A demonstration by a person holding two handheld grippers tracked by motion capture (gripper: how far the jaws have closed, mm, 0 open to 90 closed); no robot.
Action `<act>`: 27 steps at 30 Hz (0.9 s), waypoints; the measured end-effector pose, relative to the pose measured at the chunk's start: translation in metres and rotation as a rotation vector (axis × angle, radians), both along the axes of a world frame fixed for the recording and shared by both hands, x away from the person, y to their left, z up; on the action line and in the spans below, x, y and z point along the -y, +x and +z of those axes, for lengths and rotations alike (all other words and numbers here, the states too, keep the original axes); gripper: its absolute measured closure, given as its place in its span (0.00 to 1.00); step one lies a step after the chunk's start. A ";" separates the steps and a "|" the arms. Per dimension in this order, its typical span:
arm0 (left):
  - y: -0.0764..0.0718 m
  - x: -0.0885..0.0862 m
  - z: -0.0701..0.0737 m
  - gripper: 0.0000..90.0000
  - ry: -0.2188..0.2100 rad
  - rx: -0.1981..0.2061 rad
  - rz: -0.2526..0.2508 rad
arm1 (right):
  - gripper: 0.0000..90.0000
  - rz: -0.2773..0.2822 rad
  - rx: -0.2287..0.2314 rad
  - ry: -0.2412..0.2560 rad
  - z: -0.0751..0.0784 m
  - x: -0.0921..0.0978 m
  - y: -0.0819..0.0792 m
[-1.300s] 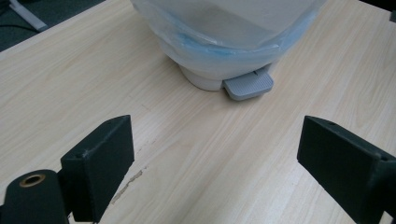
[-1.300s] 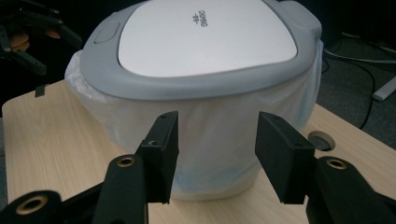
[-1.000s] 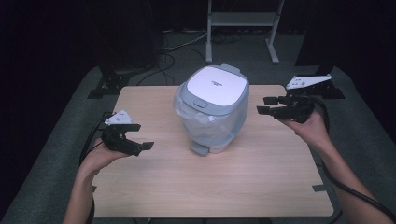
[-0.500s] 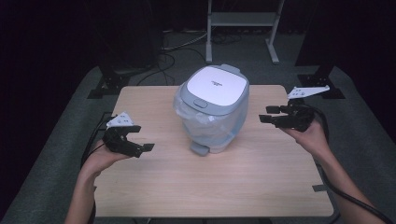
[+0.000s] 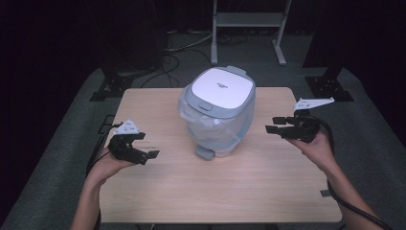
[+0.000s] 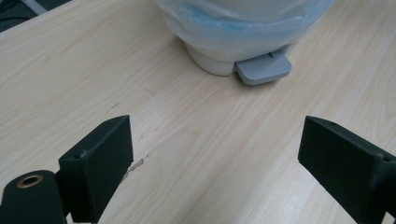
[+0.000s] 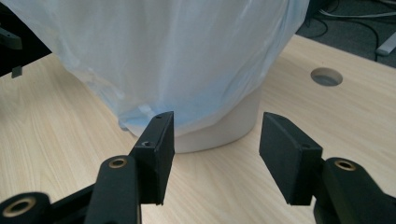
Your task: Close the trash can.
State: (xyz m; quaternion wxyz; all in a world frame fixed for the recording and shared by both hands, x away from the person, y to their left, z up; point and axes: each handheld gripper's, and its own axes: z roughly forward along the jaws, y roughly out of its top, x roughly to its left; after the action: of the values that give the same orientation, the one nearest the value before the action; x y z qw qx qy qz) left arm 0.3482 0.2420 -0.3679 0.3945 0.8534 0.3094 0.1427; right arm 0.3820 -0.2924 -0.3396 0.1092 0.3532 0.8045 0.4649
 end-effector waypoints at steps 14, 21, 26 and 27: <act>-0.007 0.000 -0.023 0.10 -0.005 0.020 0.037 | 0.46 -0.023 -0.017 0.006 -0.026 0.005 -0.008; -0.010 0.000 -0.030 0.10 0.000 0.025 0.052 | 0.44 -0.039 -0.014 0.011 -0.034 0.008 -0.013; -0.012 0.001 -0.032 0.10 -0.002 0.039 0.062 | 0.45 -0.046 -0.012 0.021 -0.037 0.010 -0.016; -0.013 0.001 -0.033 0.10 -0.002 0.043 0.069 | 0.45 -0.050 -0.009 0.027 -0.039 0.011 -0.018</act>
State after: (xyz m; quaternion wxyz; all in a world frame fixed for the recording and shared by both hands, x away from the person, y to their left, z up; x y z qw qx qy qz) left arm 0.3352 0.2407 -0.4013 0.3969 0.8384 0.3303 0.1744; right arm 0.3636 -0.3031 -0.3782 0.1123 0.3768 0.7896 0.4712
